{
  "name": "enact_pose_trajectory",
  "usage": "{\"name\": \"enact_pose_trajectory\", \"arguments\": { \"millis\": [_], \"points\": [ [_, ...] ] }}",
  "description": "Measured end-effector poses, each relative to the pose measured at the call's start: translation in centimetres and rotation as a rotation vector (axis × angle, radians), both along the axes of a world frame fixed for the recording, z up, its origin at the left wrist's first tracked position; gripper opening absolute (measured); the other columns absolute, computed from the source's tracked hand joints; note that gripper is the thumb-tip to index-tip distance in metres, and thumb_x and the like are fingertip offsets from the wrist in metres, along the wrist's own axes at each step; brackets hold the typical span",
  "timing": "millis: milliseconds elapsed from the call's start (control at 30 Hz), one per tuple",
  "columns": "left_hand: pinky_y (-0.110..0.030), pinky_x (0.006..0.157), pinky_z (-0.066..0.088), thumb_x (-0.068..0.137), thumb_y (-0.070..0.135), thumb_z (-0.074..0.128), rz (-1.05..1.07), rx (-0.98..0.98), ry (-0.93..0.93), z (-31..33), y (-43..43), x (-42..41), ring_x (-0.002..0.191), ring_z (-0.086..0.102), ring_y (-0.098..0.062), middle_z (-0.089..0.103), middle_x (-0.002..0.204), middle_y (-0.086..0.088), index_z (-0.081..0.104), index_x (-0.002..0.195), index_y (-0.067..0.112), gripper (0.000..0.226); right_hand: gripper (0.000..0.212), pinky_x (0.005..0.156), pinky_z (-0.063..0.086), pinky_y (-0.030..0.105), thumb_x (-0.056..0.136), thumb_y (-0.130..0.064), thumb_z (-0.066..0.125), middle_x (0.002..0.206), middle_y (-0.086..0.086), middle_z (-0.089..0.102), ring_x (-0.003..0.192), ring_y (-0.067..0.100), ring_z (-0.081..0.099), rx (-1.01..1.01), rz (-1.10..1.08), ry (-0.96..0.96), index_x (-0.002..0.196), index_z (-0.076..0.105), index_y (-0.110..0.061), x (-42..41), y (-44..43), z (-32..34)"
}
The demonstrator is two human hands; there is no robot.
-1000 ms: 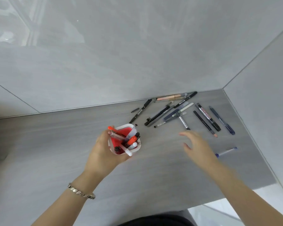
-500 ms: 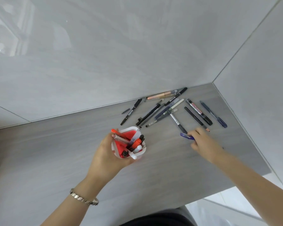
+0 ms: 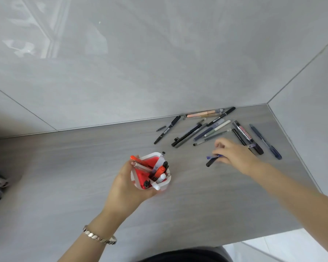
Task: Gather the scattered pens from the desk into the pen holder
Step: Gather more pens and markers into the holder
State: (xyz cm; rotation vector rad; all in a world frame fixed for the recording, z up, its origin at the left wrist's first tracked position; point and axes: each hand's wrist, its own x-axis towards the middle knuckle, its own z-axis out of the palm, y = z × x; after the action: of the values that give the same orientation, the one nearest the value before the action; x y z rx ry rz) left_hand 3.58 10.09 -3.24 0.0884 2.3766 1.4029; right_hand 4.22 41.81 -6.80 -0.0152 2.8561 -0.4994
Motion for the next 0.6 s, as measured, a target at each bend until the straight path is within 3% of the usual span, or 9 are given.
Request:
{"name": "enact_pose_trajectory", "arguments": {
  "millis": [67,133,233,300,400,500,600],
  "points": [
    [-0.016,0.075,0.047,0.059,0.021,0.082,-0.001,-0.004,-0.006,-0.2,-0.3,0.2,0.093,0.056,0.016,0.062,0.102,0.020,0.046,0.106,0.042,0.063,0.014,0.073,0.046,0.024,0.079,-0.010,0.067,0.098,0.004,0.059,0.086,0.018,0.056,-0.137,-0.002,0.166,0.091,0.060,-0.012,0.3,-1.4,0.3],
    [-0.017,0.076,0.048,0.058,0.022,0.083,0.003,-0.008,-0.008,-0.3,-0.5,0.4,0.093,0.059,0.010,0.061,0.103,0.020,0.048,0.108,0.039,0.063,0.015,0.076,0.042,0.011,0.083,-0.012,0.062,0.092,0.006,0.057,0.081,0.009,0.052,-0.386,-0.198,0.264,0.096,0.057,-0.008,0.6,-3.7,2.1],
    [-0.021,0.080,0.049,0.057,0.024,0.084,-0.008,-0.021,-0.028,-0.5,-0.6,0.7,0.099,0.059,0.000,0.058,0.109,0.022,0.048,0.119,0.028,0.072,0.009,0.075,0.044,0.011,0.091,-0.012,0.048,0.081,-0.007,0.063,0.079,0.008,0.059,-0.826,-0.449,0.419,0.090,0.047,-0.021,1.1,-7.5,4.9],
    [-0.016,0.079,0.048,0.055,0.026,0.084,-0.023,-0.018,-0.038,-0.7,-0.6,0.8,0.102,0.060,-0.005,0.058,0.113,0.019,0.047,0.122,0.025,0.077,0.021,0.083,0.046,0.017,0.095,-0.005,0.036,0.071,-0.010,0.061,0.078,0.003,0.064,-1.135,-0.537,0.490,0.088,0.044,-0.023,1.2,-9.5,6.5],
    [-0.009,0.074,0.044,0.055,0.032,0.084,-0.049,-0.014,-0.021,-0.4,-0.2,1.0,0.098,0.058,0.001,0.057,0.109,0.021,0.046,0.118,0.031,0.073,0.029,0.093,0.051,0.035,0.096,-0.002,0.030,0.068,-0.008,0.058,0.074,0.007,0.066,-1.491,-0.566,0.521,0.103,0.044,-0.026,1.2,-12.7,7.7],
    [-0.018,0.080,0.051,0.052,0.034,0.086,-0.071,-0.027,0.016,-0.2,0.0,1.2,0.092,0.063,-0.001,0.065,0.099,0.021,0.051,0.105,0.047,0.065,0.028,0.092,0.051,0.031,0.090,-0.006,0.036,0.082,-0.011,0.065,0.087,0.012,0.067,-1.475,-0.484,0.529,0.102,0.045,-0.029,1.3,-16.1,7.3],
    [-0.023,0.082,0.052,0.050,0.030,0.088,-0.110,-0.057,0.038,-0.2,0.1,1.4,0.093,0.063,-0.006,0.064,0.099,0.021,0.046,0.096,0.063,0.070,0.025,0.093,0.047,0.028,0.089,-0.005,0.038,0.090,-0.016,0.065,0.096,0.014,0.064,-1.222,-0.403,0.464,0.096,0.046,-0.028,1.8,-18.0,5.6]
  ]
}}
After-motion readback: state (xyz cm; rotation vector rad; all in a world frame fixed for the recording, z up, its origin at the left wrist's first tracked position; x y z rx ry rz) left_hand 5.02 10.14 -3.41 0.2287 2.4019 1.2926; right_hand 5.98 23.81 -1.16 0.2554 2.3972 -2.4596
